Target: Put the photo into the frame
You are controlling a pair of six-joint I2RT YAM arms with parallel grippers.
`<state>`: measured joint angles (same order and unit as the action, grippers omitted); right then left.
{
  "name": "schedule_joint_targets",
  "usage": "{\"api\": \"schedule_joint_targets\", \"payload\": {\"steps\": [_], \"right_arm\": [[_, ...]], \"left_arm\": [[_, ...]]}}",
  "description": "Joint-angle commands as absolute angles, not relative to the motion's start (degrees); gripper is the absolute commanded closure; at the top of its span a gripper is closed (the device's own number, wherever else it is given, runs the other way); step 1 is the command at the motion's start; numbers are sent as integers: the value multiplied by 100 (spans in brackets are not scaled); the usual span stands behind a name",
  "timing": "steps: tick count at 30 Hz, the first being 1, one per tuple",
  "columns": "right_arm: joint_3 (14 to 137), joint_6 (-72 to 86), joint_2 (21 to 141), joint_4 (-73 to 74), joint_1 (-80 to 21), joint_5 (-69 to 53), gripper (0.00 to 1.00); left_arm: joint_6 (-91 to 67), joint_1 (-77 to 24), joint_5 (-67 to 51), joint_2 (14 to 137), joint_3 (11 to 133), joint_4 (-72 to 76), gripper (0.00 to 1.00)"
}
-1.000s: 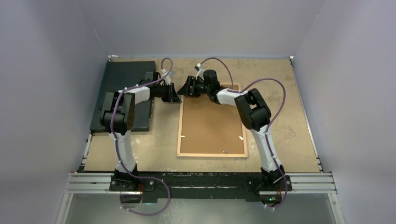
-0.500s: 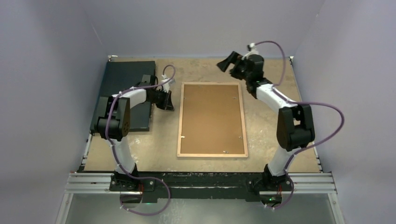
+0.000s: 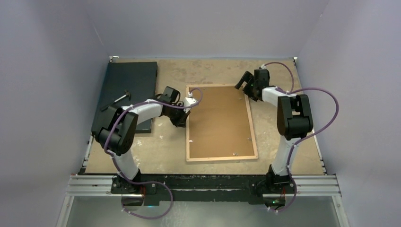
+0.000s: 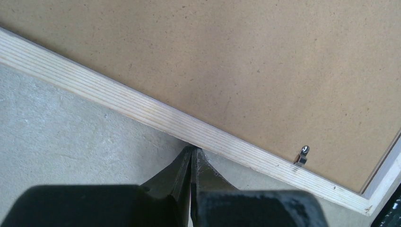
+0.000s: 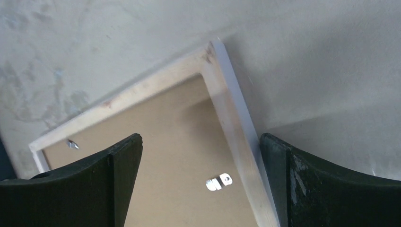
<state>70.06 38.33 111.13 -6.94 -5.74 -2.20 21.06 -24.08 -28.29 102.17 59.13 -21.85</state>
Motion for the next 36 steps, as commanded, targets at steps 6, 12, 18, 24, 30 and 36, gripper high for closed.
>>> {"api": "schedule_joint_targets", "payload": {"steps": [6, 12, 18, 24, 30, 36], "right_arm": [[7671, 3649, 11531, -743, -625, -617, 1], [8903, 3582, 12358, -315, -1347, -1028, 1], [9948, 3674, 13076, -137, -2071, -1429, 1], [9846, 3584, 13118, -423, -2297, -2340, 1], [9721, 3290, 13063, -427, -2308, -2983, 1], [10225, 2963, 12940, 112, -2312, -2582, 1]], "left_arm": [[2535, -2828, -2579, 10046, 5697, -2436, 100], [2395, -3375, -2470, 10349, 5896, -2343, 100], [2068, -3866, -2558, 10917, 6446, -2246, 100], [1878, -4453, -2896, 11278, 6748, -2376, 100], [1816, -4576, -3315, 11170, 6988, -2941, 96], [2412, -4200, -3811, 10478, 7426, -4315, 90]]}}
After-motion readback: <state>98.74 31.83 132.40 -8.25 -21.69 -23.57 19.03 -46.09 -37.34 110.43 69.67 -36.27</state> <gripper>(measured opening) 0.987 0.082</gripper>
